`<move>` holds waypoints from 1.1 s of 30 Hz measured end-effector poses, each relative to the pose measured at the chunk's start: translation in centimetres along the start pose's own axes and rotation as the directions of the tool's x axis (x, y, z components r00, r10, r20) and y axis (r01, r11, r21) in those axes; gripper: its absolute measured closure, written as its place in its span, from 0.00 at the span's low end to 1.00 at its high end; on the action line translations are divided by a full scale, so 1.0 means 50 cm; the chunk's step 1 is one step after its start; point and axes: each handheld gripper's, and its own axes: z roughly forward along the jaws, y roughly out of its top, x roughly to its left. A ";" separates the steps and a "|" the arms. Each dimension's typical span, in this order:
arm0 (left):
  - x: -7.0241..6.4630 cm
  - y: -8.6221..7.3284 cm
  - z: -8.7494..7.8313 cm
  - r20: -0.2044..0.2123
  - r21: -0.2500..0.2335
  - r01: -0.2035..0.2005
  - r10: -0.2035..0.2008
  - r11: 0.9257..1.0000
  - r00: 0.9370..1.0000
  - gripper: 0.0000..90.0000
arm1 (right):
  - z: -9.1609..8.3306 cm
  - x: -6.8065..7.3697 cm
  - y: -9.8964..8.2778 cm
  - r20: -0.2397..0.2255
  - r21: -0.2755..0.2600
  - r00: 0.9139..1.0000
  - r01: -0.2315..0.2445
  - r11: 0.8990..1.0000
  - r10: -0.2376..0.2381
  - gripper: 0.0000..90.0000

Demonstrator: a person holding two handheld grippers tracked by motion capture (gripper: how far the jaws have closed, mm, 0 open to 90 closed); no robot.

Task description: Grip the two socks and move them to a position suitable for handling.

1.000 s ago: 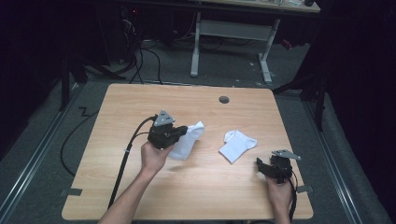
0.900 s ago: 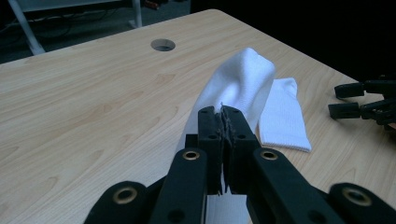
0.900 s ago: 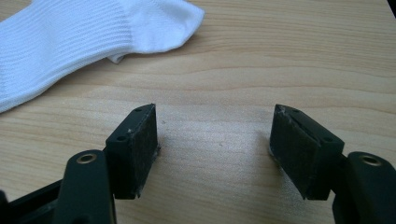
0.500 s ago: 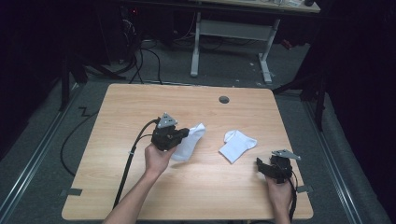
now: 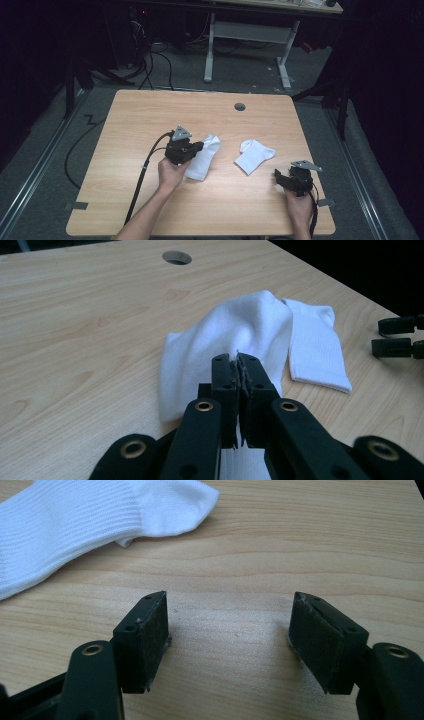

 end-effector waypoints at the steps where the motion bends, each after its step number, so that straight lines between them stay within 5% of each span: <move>1: -0.001 -0.007 0.008 -0.002 0.006 0.008 -0.008 1.000 1.000 0.97 | 0.000 0.000 0.000 0.000 0.000 1.000 0.000 1.000 0.000 0.36; 33: 0.015 -0.078 0.096 -0.041 0.147 0.054 -0.049 0.988 0.998 0.91 | 0.001 0.003 0.000 -0.016 -0.001 1.000 0.023 1.000 -0.023 0.36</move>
